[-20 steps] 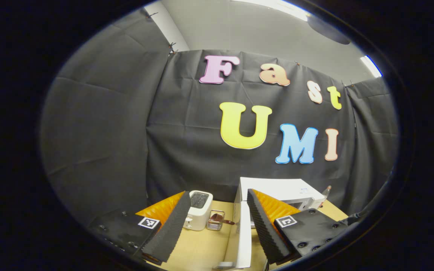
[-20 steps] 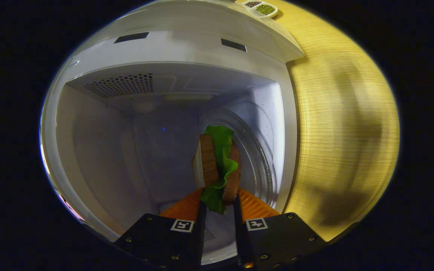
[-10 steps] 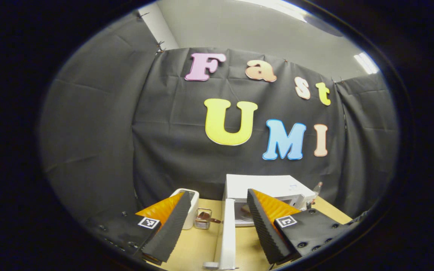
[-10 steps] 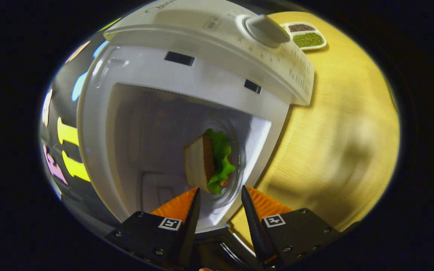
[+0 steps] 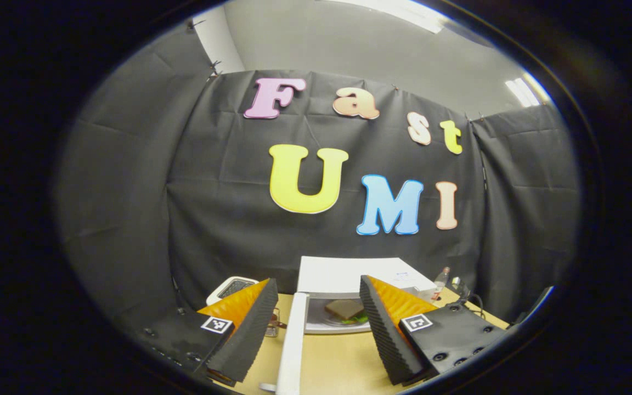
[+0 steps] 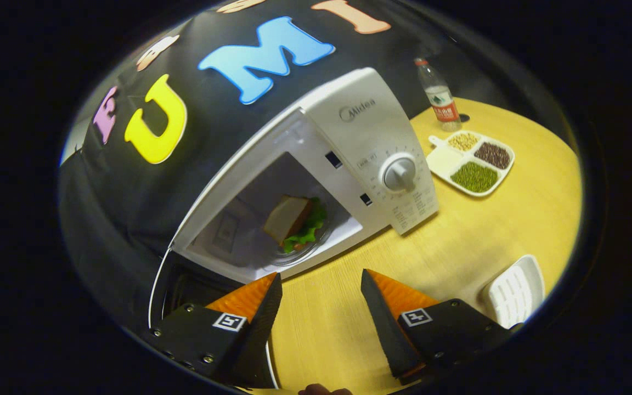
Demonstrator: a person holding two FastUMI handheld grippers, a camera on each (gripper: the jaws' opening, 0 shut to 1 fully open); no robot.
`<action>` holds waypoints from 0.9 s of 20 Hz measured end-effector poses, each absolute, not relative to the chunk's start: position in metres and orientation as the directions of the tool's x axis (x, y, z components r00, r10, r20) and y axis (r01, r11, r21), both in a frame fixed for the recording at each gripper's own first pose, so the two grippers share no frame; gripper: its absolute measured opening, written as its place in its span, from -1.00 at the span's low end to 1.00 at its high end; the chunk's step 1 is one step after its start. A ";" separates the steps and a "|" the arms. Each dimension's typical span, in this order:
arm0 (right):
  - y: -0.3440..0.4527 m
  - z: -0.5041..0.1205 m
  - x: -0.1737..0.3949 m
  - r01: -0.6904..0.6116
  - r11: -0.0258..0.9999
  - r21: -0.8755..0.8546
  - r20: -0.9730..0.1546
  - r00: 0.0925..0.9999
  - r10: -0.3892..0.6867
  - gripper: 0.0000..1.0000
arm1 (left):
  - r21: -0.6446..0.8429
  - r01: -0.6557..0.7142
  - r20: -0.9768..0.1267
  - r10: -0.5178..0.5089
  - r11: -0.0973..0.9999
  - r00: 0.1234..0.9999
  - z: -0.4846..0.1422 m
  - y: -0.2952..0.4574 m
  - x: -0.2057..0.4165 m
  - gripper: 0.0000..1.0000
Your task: Open the microwave oven with the left hand, put the food in, and close the microwave oven.
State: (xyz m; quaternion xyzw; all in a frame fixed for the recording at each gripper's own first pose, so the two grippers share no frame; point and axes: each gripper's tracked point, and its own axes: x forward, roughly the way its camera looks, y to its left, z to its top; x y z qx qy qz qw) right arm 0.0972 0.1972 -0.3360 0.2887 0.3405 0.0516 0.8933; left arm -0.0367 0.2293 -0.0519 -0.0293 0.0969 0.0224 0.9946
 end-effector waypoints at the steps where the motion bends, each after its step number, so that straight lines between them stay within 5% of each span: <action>1: 0.187 -0.320 0.094 0.076 0.848 0.525 -0.560 0.781 0.277 0.77 | -0.052 -0.044 -0.193 0.034 0.998 0.981 -0.053 0.225 -0.034 0.92; 4: 0.148 -0.261 0.090 -0.009 0.913 0.408 -0.473 0.853 0.220 0.93 | -0.048 -0.024 -0.200 0.014 0.999 0.980 -0.059 0.209 -0.028 0.92; 10: 0.094 -0.133 0.067 -0.083 0.989 0.118 -0.255 0.960 0.112 0.94 | -0.033 -0.001 -0.205 -0.005 0.999 0.979 -0.067 0.182 -0.016 0.94; 18: 0.067 -0.049 0.040 -0.060 0.996 0.063 -0.126 0.990 0.068 0.94 | -0.011 0.001 -0.207 -0.003 1.000 0.978 -0.071 0.158 -0.015 0.94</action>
